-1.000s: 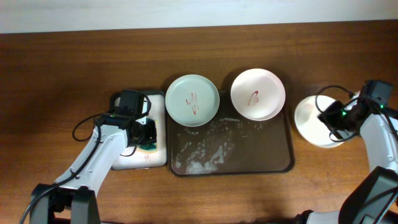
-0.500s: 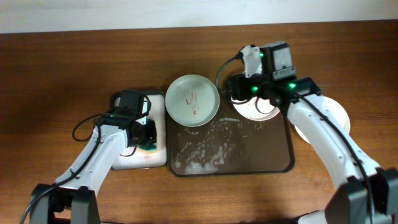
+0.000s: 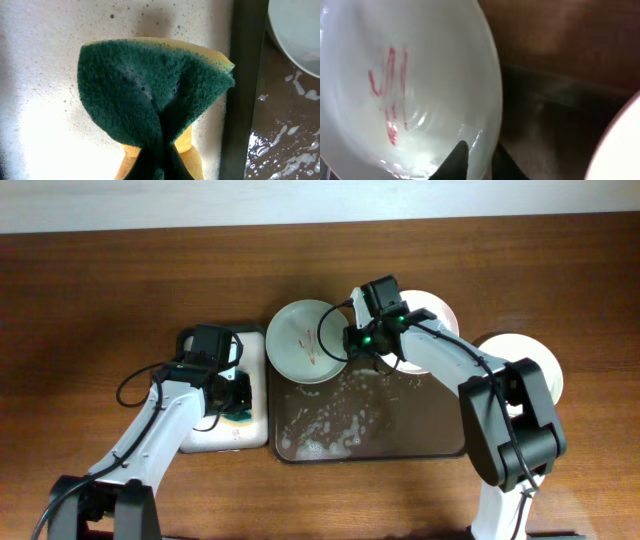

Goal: Clean dirty plates on tray and stack at the side
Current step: 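Grip the rim of the light green plate with the right gripper, then scrub the light green plate with the sponge in the left gripper, then return the sponge to the white tray with the left gripper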

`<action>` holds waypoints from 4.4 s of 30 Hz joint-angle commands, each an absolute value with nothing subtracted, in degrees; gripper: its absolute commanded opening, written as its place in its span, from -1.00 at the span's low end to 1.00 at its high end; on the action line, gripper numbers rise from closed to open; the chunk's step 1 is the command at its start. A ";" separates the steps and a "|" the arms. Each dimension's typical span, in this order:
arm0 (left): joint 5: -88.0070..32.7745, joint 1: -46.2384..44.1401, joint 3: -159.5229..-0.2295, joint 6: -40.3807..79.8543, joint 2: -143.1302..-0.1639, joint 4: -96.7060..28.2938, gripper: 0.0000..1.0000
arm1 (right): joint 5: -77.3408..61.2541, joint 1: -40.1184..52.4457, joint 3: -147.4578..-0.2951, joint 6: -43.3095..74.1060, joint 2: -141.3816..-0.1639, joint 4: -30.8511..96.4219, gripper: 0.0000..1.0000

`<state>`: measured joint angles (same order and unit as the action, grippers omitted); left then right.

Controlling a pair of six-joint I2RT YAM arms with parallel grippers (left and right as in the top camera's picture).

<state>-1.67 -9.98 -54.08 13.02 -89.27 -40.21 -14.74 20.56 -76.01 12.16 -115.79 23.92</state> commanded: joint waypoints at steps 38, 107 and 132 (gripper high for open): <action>-16.40 -27.03 -58.11 28.05 -98.94 -18.74 -1.00 | -13.02 20.99 -75.85 17.02 -115.24 47.57 -0.92; 6.37 -12.99 -56.34 20.71 -92.25 -37.23 -1.00 | -12.99 20.99 -75.85 16.99 -115.24 48.64 -0.92; 7.94 -10.26 -51.62 16.64 -87.74 -30.26 0.61 | -13.02 20.99 -75.85 16.99 -115.24 49.06 -0.92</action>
